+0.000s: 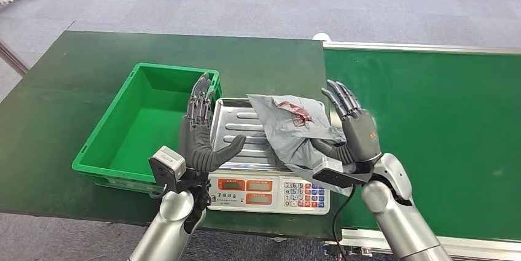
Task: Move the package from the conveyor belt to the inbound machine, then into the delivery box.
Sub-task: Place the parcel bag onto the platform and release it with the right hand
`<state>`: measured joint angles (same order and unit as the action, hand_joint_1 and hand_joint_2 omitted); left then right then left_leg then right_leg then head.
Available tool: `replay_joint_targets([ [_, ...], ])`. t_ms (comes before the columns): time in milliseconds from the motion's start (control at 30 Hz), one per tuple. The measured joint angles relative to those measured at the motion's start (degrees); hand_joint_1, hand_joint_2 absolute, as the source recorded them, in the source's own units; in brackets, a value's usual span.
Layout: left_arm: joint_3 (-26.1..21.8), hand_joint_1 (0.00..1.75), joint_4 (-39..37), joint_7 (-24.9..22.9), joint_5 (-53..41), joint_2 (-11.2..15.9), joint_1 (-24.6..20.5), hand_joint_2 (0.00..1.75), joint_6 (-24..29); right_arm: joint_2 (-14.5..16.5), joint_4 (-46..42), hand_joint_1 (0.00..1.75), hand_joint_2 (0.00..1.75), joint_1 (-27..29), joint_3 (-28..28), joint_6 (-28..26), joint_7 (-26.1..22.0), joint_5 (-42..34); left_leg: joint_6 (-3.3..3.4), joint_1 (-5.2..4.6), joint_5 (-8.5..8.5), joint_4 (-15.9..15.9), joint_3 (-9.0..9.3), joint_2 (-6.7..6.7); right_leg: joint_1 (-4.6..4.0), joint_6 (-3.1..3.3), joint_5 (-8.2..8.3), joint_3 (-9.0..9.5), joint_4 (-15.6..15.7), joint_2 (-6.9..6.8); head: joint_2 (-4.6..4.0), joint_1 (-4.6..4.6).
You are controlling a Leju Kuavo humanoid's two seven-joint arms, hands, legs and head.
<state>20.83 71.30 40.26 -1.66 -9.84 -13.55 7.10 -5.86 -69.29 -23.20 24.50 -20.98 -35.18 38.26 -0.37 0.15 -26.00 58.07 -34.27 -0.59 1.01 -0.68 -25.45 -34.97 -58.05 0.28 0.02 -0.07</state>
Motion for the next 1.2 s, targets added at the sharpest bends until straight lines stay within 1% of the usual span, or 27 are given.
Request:
replay_joint_targets([
  [267, 0.0, 0.00, 0.0, 0.0, 0.0, 0.1, 0.0, 1.75, 0.0, -0.6, 0.0, 0.00, 0.00, 0.1, 0.5, -0.1, 0.1, 0.2, 0.00, 0.00, 0.00, 0.0, -0.02, -0.01, 0.00, 0.00, 0.00, -0.01, 0.0, 0.00, 0.00, 0.00],
  [400, 0.0, 0.00, 0.0, 0.0, 0.0, 0.1, 0.0, 1.75, -0.1, -0.6, 0.5, 0.00, 0.00, 0.1, 0.5, -0.7, 2.0, 0.3, 0.00, 0.00, 0.00, 0.0, -0.01, -0.01, 0.00, 0.00, 0.00, -0.01, 0.0, 0.00, 0.00, 0.00],
  [467, 0.0, 0.00, 0.0, 0.0, -0.1, 0.1, 0.0, 1.75, 0.0, -0.6, 0.9, 0.00, 0.87, 0.2, 0.4, -1.7, 3.6, 0.6, 0.00, 0.00, 0.00, 0.0, -0.01, -0.01, 0.00, 0.00, 0.00, -0.02, 0.0, 0.00, 0.00, 0.00],
  [533, 0.0, 0.00, 0.1, 0.0, -0.2, 0.1, 0.0, 1.75, 0.3, -0.8, 1.5, 0.00, 1.75, 0.3, 0.0, -2.2, 6.2, 1.5, 0.00, 0.00, 0.00, 0.0, -0.02, -0.01, 0.00, 0.00, 0.00, -0.02, 0.0, 0.00, 0.00, -0.01],
  [633, 0.0, 0.00, 0.3, 0.0, -0.3, 0.3, 0.1, 1.75, 0.9, -1.1, 2.8, 0.00, 1.75, 0.3, -0.8, -1.0, 11.0, 3.0, 0.00, 0.00, 0.00, 0.0, -0.02, -0.02, 0.00, 0.00, 0.00, -0.02, 0.0, 0.00, 0.00, -0.01],
  [700, 0.0, 0.00, 0.4, 0.0, -0.3, 0.5, 0.2, 1.75, 1.0, -1.3, 3.4, 0.00, 1.75, 0.4, -1.5, 0.4, 11.1, 1.8, 0.00, 0.00, 0.00, 0.0, -0.03, -0.02, 0.01, 0.00, 0.00, -0.02, 0.0, 0.00, 0.00, 0.00],
  [733, 0.0, 0.00, 0.5, 0.0, -0.3, 0.5, 0.2, 1.75, 1.0, -1.4, 3.6, 0.00, 1.75, 0.5, -1.9, 2.0, 9.7, -0.3, 0.00, 0.00, 0.00, 0.0, -0.02, -0.02, 0.01, 0.00, 0.00, -0.02, 0.0, 0.00, 0.00, 0.00],
  [767, 0.0, 0.00, 0.5, 0.0, -0.3, 0.5, 0.2, 1.75, 1.0, -1.4, 3.5, 0.00, 1.75, 0.8, -2.4, 4.6, 7.7, -3.4, 0.00, 0.00, 0.00, 0.0, -0.02, -0.02, 0.01, 0.00, 0.00, -0.02, 0.0, 0.00, 0.00, 0.00],
  [867, 0.0, 0.00, 0.5, 0.0, -0.3, 0.5, 0.2, 1.75, 0.9, -1.5, 2.5, 0.00, 1.75, 2.2, -3.7, 15.2, 1.2, -14.3, 0.01, 0.00, 0.00, 0.0, -0.02, -0.03, 0.00, 0.00, 0.00, -0.02, 0.0, 0.00, 0.00, -0.01],
  [933, 0.1, 0.00, 0.5, 0.0, -0.3, 0.5, 0.1, 1.75, 1.0, -1.5, 1.4, 0.00, 1.75, 3.1, -4.6, 20.3, -1.1, -19.1, 0.02, 0.00, -0.02, 0.0, -0.02, -0.01, 0.00, 0.00, 0.00, -0.03, 0.0, 0.00, 0.00, -0.01],
  [1033, 0.3, 0.00, 0.5, 0.0, -0.3, 0.6, 0.1, 1.75, 1.2, -1.5, -0.1, 0.00, 1.75, 3.8, -5.7, 26.1, -2.2, -23.8, 0.03, 0.00, -0.02, 0.0, -0.02, 0.01, 0.00, 0.00, 0.00, -0.04, 0.0, 0.00, 0.00, 0.00],
  [1200, 0.9, 0.00, 0.5, 0.0, -0.6, 0.8, -0.6, 1.75, 1.9, -1.5, -1.6, 0.00, 1.75, 4.0, -6.6, 40.2, -3.2, -33.0, 0.03, 0.00, -0.02, 0.0, -0.02, 0.03, 0.00, 0.00, 0.00, -0.04, 0.0, 0.00, 0.00, 0.00],
])
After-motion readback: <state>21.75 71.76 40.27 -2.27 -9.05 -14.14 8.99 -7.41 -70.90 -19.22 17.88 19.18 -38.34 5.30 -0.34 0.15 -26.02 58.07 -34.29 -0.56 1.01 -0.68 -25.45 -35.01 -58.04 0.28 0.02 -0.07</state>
